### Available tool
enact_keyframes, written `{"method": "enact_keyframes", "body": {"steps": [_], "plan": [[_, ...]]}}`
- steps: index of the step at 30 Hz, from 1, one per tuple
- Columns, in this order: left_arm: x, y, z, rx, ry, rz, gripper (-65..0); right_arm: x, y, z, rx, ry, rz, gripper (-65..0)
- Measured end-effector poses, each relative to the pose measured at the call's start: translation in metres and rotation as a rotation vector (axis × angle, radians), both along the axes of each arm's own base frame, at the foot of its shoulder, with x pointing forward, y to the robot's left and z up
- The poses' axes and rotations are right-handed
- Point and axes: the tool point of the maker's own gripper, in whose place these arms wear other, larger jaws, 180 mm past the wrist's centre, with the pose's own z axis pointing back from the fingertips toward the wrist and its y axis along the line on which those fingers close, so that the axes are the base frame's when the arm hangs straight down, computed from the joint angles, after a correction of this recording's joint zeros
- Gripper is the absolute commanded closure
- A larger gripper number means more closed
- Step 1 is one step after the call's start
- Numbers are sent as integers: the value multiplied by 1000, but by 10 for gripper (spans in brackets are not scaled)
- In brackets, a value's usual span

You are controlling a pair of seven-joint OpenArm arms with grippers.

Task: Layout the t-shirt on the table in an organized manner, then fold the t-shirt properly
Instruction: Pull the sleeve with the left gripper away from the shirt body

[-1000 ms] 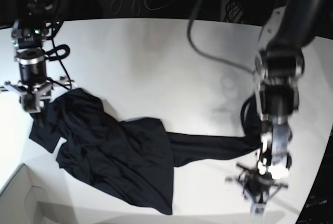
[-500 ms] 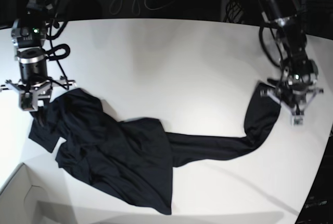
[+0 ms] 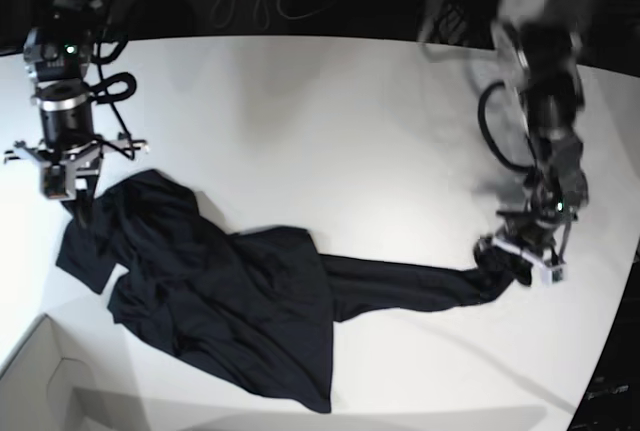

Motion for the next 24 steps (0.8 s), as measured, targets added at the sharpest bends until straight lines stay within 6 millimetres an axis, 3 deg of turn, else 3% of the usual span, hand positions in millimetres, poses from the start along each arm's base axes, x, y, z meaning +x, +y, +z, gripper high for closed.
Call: {"method": "enact_keyframes", "body": {"steps": [3, 7, 10, 12, 13, 16, 20, 24], "plan": [[39, -24, 15, -81, -57, 10, -1, -7, 0, -7, -1, 25, 2, 0], [95, -77, 75, -164, -220, -30, -3, -21, 1, -21, 1, 71, 6, 0], [131, -90, 141, -151, -394, -46, -3, -27, -1, -31, -1, 117, -1, 0], [141, -90, 171, -135, -455, -59, -3, -23, -1, -26, -6, 95, 4, 0], [142, -89, 177, -135, -445, -65, -3, -22, -1, -23, -7, 86, 5, 0], [127, -64, 166, -92, -369, -61, -3, -13, -1, -18, -1, 68, 1, -10], [77, -17, 131, -61, -248, -12, -4, 11, -4, -14, 15, 49, -8, -124], [20, 12, 121, -65, -212, 2, -5, 52, 0, 2, 41, 1, 7, -244]]}}
